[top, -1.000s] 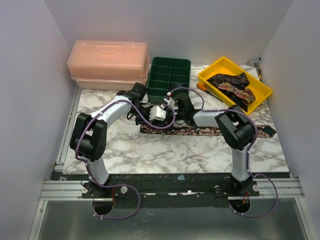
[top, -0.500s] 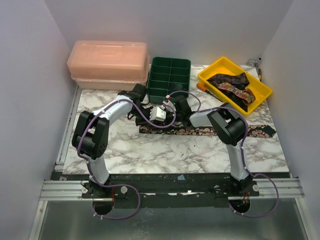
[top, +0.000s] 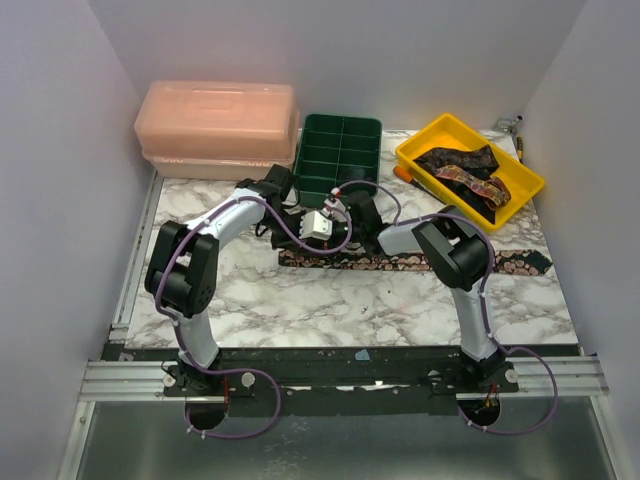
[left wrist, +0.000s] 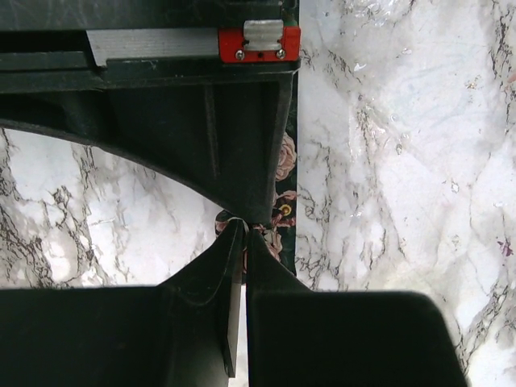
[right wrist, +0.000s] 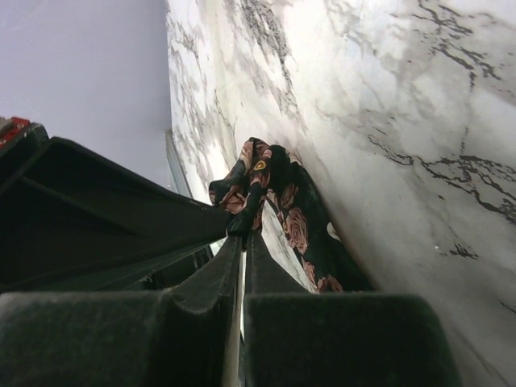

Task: Roll the ties
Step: Roll the tie at the center of the board.

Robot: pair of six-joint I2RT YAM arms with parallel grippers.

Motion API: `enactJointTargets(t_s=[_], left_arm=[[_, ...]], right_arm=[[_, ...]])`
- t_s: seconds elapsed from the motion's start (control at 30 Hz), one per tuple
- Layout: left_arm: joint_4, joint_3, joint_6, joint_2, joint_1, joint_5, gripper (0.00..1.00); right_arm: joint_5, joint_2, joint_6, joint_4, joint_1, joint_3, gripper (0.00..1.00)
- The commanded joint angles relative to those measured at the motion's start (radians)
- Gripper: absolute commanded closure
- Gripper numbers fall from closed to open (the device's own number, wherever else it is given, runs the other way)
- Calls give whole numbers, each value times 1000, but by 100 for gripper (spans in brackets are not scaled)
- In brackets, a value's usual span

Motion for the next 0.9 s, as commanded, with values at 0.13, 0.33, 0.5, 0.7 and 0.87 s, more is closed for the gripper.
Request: enactJointTargets(t_s=[0.13,0.33,0.5,0.7,0.87], left_arm=[[-23,11,16,-13,26,60,81],[-3,-76,130,-77,55,-2,59],[10,-108,144,-71,54,-28,66],[0,-85,135,-45,29,-31,83],[-2,-79,130,-31,1,-43,85]], right_arm=[[39,25,-71,-51,5,9,100],[49,-3,-115,-101,5,-5,99],[48,-18,-126,-108,5,-17,99],[16,-39,-94,-67,5,-24,92],[5,-33,-49,-52,5,-8,58]])
